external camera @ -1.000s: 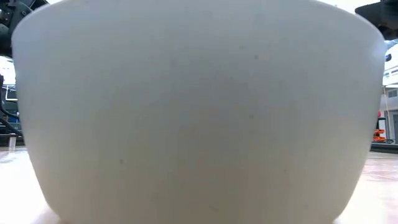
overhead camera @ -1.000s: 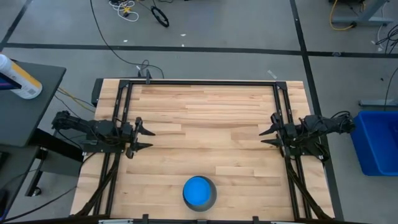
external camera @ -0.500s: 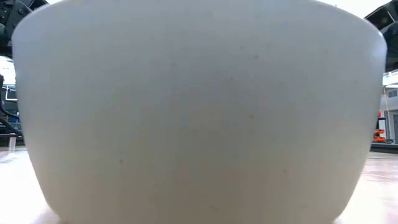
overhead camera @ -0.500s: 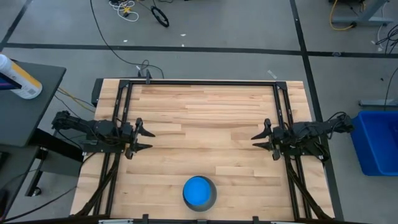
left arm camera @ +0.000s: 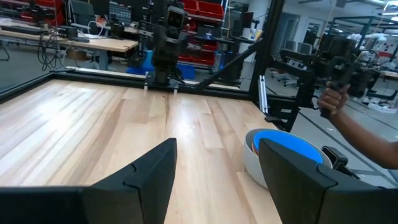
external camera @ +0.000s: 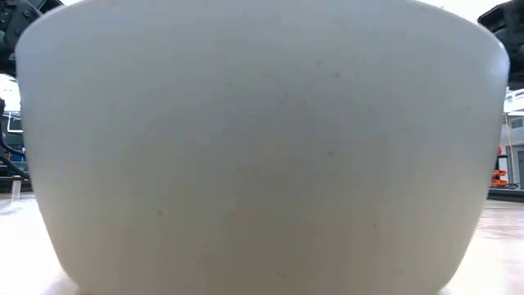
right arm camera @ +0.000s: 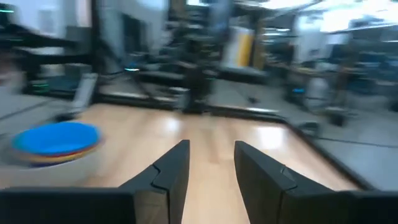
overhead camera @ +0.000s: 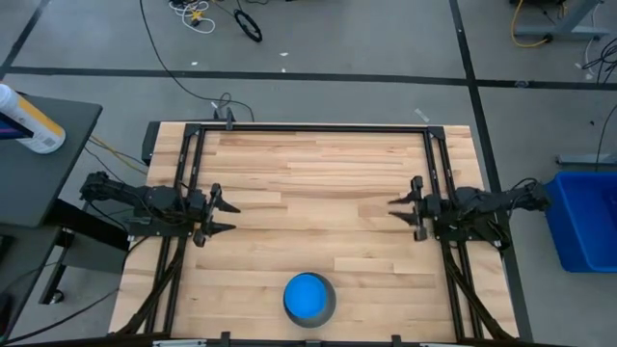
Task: Nest bowls inside each other
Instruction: Return to Home Position
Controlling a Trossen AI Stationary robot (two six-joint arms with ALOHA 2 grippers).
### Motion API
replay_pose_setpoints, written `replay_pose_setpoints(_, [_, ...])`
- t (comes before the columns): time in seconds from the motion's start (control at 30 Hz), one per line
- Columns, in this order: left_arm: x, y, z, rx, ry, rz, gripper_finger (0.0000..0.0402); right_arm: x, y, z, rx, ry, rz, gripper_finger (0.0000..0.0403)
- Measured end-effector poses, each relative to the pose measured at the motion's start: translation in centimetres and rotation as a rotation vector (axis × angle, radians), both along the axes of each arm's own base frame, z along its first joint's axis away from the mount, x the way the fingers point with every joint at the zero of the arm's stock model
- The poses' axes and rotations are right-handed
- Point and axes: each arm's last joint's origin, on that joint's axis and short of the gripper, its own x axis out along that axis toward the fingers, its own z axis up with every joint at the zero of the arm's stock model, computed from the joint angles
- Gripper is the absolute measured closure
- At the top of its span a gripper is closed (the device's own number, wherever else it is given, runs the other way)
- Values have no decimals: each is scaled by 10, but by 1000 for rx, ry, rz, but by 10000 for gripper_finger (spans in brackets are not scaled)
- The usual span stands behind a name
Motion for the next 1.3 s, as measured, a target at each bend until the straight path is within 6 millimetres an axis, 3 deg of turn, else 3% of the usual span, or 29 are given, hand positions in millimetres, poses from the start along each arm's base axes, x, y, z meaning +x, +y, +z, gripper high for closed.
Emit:
replay_pose_setpoints(0.3, [0,-1,0,-4,1,-23,168,9,-26,-11,37,94,-242,268])
replay_pose_setpoints(0.7, [0,-1,-1,3,2,-27,168,7,-29,-11,78,97,-130,269])
replay_pose_setpoints(1.3, [0,-1,-1,9,5,-35,168,4,-6,-6,51,44,99,269])
